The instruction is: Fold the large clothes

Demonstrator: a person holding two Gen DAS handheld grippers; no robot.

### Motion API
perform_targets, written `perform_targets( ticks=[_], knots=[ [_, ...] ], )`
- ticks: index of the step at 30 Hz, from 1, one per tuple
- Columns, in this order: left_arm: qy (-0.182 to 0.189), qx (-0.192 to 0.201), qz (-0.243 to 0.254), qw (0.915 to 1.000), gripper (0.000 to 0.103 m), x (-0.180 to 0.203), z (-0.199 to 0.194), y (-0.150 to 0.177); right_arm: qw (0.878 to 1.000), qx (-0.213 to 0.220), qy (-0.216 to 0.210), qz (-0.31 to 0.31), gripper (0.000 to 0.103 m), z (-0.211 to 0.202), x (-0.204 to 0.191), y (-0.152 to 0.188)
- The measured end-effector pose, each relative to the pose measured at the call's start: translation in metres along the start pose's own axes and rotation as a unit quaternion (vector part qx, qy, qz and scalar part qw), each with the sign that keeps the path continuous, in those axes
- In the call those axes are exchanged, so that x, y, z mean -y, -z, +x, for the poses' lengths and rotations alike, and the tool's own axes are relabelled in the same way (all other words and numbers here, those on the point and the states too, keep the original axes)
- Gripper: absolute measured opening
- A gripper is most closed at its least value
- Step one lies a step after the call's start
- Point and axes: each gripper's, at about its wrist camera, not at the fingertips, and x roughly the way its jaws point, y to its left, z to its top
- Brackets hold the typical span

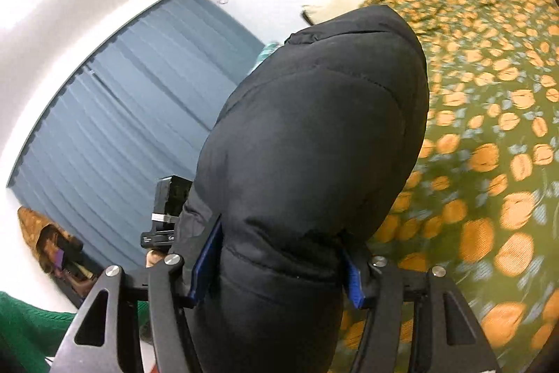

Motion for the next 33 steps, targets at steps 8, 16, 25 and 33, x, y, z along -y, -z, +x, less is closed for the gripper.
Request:
perform_targets(
  ticks=[8, 16, 25, 33],
  knots=[
    [-0.018, -0.033, -0.072, 0.9967, 0.077, -0.039, 0.086, 0.019, 0.988, -0.047, 0.048, 0.139, 0.069, 0.009, 0.132, 0.031],
    [-0.210, 0.037, 0.086, 0.9732, 0.091, 0.040, -0.011, 0.062, 0.968, -0.046, 0.245, -0.006, 0.086, -0.037, 0.047, 0.046],
    [-0.342, 0.174, 0.139, 0.9129, 0.103, 0.155, -0.104, 0.126, 0.869, -0.025, 0.456, -0.192, 0.089, -0.053, -0.145, 0.079],
    [-0.338, 0.198, 0.127, 0.9111, 0.102, 0.187, -0.110, 0.166, 0.859, -0.001, 0.482, -0.173, 0.089, -0.083, -0.206, 0.116]
  ],
)
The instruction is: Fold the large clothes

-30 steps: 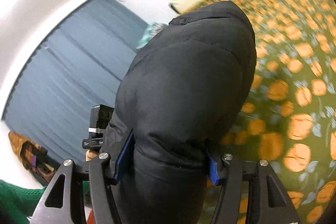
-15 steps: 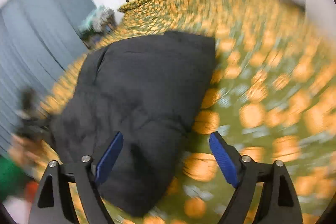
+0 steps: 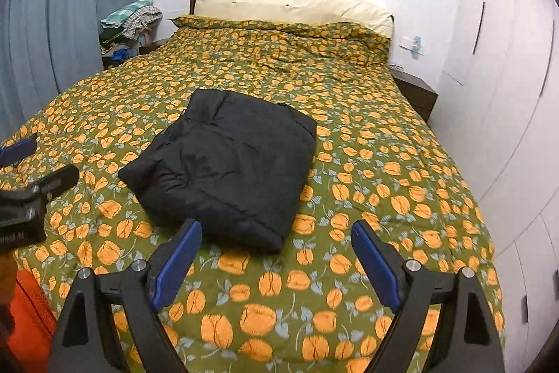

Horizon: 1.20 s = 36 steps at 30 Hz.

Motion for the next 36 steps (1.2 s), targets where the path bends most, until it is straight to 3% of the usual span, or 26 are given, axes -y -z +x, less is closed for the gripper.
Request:
perform_targets(
  ticks=[12, 36],
  knots=[
    [-0.062, 0.020, -0.007, 0.9978, 0.103, 0.016, -0.031, 0.006, 0.999, 0.020, 0.030, -0.004, 0.089, -0.044, 0.004, 0.012],
    [-0.035, 0.002, -0.043, 0.9985, 0.103, 0.012, -0.059, 0.008, 0.999, 0.030, 0.035, -0.008, 0.089, -0.069, -0.001, 0.014]
  ],
)
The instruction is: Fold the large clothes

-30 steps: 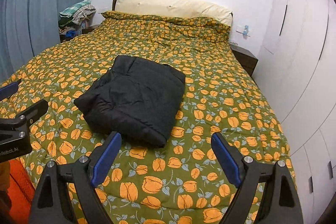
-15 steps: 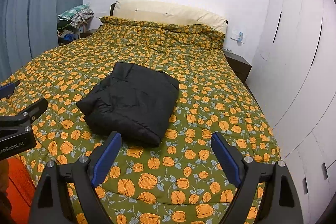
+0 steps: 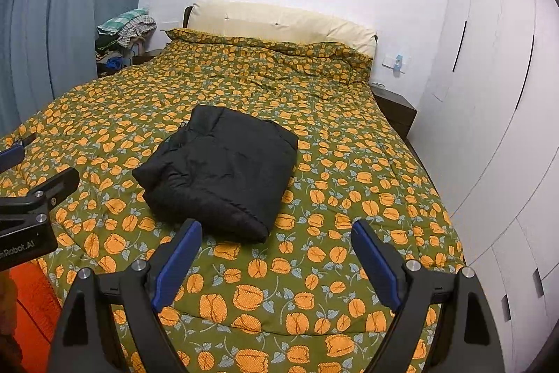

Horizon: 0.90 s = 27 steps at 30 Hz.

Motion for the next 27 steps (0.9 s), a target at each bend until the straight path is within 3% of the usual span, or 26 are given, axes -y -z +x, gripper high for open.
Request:
perform_targets(
  ticks=[8, 16, 27],
  knots=[
    [0.010, -0.017, 0.008, 0.9998, 0.103, 0.007, -0.005, 0.002, 1.000, -0.008, 0.001, 0.010, 0.089, -0.008, 0.002, 0.001],
    [-0.019, -0.019, 0.000, 0.9996, 0.103, 0.007, -0.009, 0.000, 1.000, -0.012, -0.002, 0.010, 0.089, -0.011, 0.001, 0.002],
    [-0.017, -0.023, -0.005, 0.9996, 0.103, 0.006, -0.004, 0.002, 1.000, -0.022, -0.012, 0.014, 0.089, -0.008, -0.001, 0.003]
  ],
)
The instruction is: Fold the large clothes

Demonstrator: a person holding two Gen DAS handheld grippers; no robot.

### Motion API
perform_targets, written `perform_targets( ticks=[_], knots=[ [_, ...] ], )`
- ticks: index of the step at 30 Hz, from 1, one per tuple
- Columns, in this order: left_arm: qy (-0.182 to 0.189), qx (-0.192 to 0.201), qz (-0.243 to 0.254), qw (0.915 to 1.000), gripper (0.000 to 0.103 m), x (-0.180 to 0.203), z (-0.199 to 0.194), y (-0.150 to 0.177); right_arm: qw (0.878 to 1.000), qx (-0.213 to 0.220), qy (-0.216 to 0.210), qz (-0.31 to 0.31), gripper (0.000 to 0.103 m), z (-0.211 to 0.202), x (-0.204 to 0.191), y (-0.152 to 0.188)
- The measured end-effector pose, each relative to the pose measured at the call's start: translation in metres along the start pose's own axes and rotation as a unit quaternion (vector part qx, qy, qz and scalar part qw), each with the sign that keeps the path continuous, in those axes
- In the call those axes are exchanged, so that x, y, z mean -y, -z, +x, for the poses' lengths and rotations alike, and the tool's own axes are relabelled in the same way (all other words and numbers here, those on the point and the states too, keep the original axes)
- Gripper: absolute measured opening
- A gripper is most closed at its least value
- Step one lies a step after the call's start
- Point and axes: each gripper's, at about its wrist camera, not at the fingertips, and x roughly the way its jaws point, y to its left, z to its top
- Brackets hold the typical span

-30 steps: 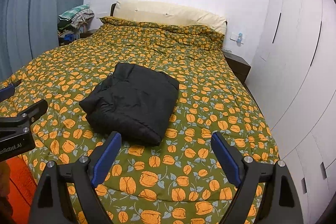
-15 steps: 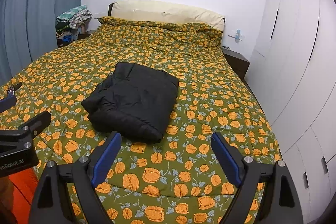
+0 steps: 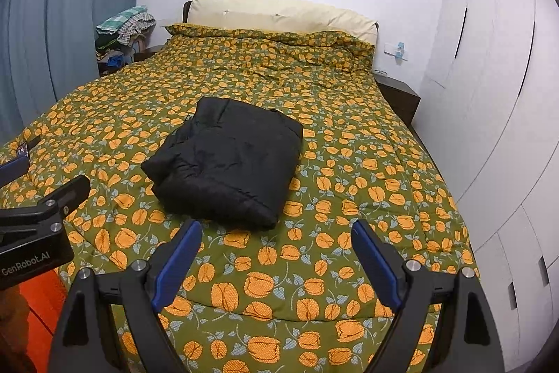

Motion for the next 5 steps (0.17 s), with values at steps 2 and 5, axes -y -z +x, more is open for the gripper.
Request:
perform_targets(
  ticks=[2, 5],
  knots=[
    [0.006, -0.002, -0.001, 1.0000, 0.103, -0.0003, 0.0003, 0.0001, 1.000, -0.001, -0.001, 0.001, 0.089, 0.0006, -0.0001, 0.0001],
    [0.007, 0.000, -0.001, 1.0000, 0.103, 0.0006, 0.0002, -0.0005, 1.000, -0.001, -0.002, 0.002, 0.089, 0.0011, -0.0004, 0.0001]
  ],
)
